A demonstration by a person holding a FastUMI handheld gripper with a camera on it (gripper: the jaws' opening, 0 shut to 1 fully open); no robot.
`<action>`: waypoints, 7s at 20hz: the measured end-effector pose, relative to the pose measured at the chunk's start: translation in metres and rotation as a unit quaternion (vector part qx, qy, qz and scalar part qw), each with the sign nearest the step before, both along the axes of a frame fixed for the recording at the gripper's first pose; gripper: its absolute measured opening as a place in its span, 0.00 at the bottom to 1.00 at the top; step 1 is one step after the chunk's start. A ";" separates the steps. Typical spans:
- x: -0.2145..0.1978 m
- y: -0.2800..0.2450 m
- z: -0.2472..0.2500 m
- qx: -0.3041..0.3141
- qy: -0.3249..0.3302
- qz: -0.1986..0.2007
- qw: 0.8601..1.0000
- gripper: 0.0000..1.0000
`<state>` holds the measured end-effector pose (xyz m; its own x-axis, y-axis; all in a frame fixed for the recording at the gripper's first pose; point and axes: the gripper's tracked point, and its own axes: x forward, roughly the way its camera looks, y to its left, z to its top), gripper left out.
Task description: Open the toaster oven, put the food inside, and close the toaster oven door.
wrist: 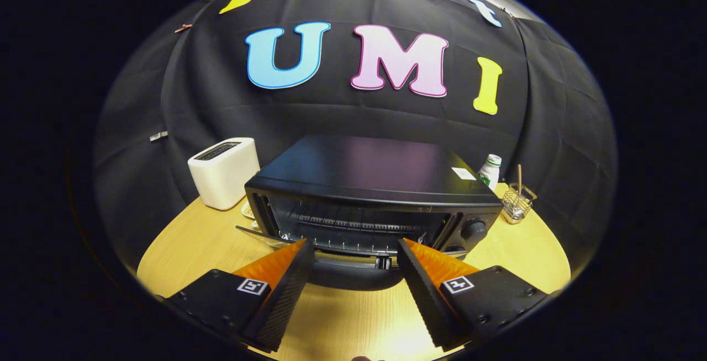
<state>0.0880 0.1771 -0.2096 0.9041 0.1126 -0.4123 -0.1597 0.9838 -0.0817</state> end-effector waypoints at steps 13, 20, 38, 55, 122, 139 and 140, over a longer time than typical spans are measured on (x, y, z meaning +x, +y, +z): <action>-0.075 -0.009 -0.087 -0.058 0.077 0.049 0.994 0.99; -0.104 -0.045 -0.100 -0.038 0.137 0.023 0.990 0.99; -0.087 -0.334 -0.051 -0.032 0.191 -0.101 0.976 0.99; -0.098 -0.377 -0.152 -0.020 0.379 -0.045 0.924 0.99; -0.073 -0.067 -0.060 0.489 0.323 -0.166 0.793 0.05; 0.054 -0.024 -0.105 0.539 0.262 -0.250 0.760 0.05; 0.058 -0.022 -0.105 0.542 0.258 -0.253 0.759 0.05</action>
